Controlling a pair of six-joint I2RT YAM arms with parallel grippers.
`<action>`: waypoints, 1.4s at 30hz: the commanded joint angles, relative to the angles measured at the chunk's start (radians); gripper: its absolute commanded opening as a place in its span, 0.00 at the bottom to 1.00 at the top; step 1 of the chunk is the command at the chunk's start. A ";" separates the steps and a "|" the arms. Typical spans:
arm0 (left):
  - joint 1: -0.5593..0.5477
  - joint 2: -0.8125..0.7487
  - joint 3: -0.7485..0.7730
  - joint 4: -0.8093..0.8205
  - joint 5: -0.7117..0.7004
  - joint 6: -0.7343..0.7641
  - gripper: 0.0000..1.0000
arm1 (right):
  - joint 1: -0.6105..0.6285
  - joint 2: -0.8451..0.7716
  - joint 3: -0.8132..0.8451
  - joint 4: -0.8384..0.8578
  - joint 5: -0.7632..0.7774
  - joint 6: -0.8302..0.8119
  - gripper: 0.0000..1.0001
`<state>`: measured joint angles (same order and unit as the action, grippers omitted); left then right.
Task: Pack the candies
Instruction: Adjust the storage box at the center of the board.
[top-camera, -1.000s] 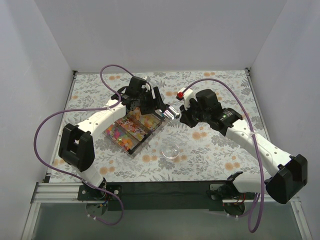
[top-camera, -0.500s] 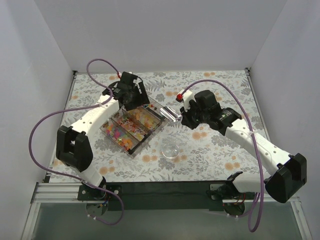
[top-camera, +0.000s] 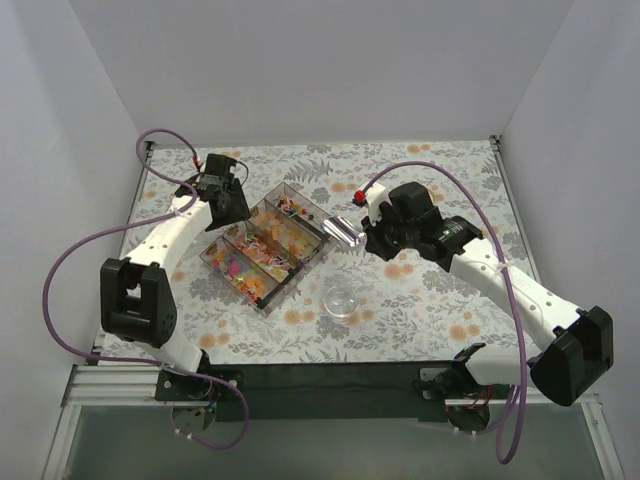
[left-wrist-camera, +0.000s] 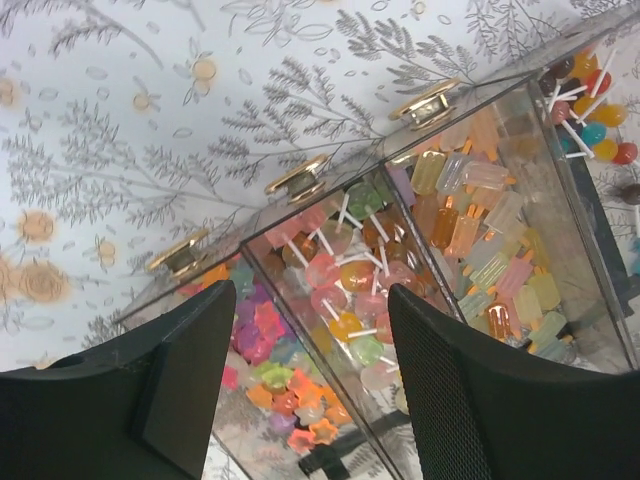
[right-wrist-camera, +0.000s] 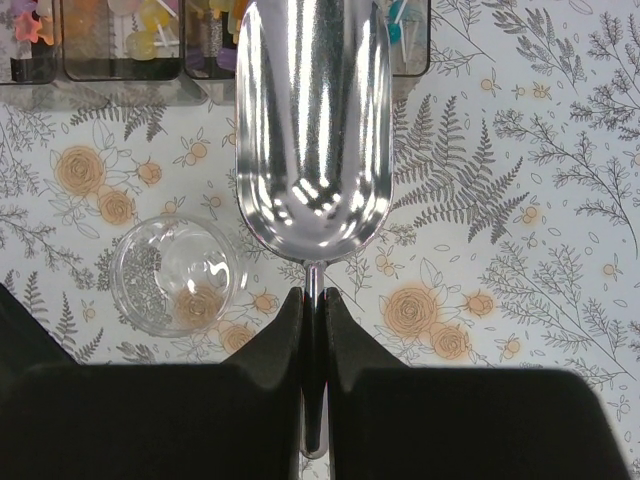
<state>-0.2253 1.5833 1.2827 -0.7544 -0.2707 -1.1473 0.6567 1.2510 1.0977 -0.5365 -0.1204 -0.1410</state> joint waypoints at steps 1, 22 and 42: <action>-0.006 0.043 0.009 0.104 0.039 0.165 0.61 | 0.006 -0.024 0.004 0.006 -0.025 -0.022 0.01; 0.004 0.308 0.133 0.056 0.214 0.299 0.18 | 0.006 0.027 0.060 -0.025 -0.048 -0.049 0.01; -0.160 0.415 0.287 0.115 0.283 0.242 0.00 | 0.046 0.238 0.306 -0.289 0.063 -0.114 0.01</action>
<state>-0.3622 1.9919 1.5536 -0.6720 -0.0559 -0.8501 0.6880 1.4418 1.3148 -0.7094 -0.1059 -0.2417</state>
